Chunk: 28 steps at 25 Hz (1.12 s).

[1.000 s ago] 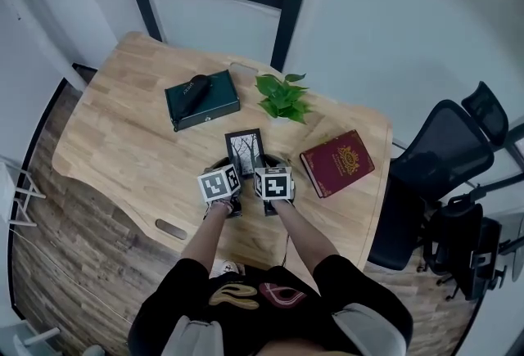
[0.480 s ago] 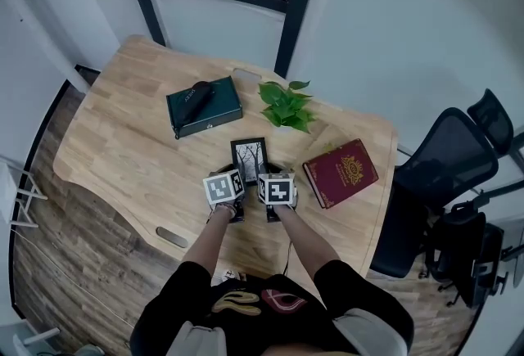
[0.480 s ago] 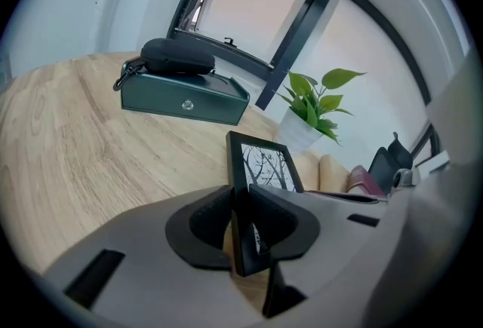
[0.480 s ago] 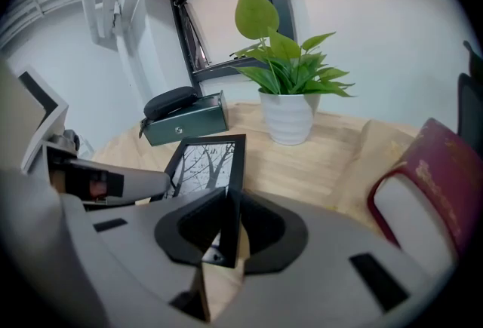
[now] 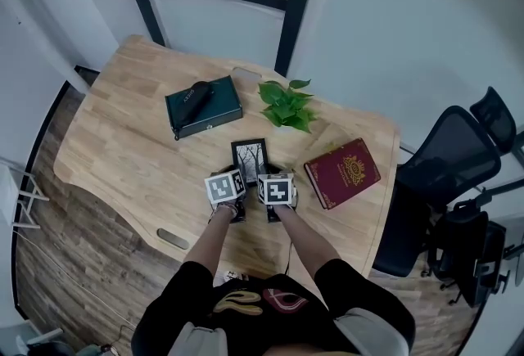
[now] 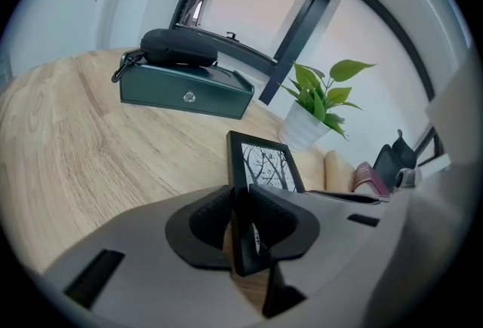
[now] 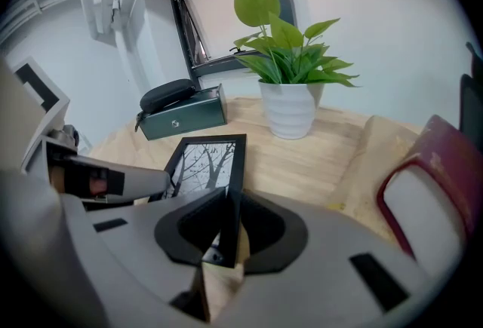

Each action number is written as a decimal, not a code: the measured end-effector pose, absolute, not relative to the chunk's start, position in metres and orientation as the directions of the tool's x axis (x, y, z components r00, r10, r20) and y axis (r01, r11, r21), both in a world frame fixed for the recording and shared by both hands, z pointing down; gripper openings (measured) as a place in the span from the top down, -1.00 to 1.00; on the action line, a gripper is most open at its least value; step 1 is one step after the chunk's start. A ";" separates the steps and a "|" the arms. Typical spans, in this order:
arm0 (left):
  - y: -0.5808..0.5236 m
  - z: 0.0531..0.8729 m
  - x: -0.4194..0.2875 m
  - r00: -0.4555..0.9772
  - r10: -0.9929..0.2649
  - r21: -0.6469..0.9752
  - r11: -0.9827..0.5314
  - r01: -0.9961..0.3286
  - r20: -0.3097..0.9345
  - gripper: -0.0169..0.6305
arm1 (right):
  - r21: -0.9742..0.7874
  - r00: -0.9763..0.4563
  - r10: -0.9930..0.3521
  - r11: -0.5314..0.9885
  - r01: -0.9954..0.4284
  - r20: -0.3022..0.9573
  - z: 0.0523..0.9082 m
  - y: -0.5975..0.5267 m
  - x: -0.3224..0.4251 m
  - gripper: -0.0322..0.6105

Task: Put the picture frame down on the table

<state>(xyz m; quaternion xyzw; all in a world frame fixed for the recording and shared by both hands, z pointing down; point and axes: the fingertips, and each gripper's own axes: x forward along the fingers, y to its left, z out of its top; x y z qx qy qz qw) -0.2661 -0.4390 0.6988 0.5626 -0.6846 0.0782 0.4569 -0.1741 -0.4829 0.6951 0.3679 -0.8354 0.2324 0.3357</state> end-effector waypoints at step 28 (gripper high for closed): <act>-0.442 0.713 -0.268 0.039 -0.677 0.423 0.412 -0.807 0.735 0.69 | -0.093 -0.482 -0.466 0.640 -0.763 0.742 0.701 -0.486 -0.176 0.66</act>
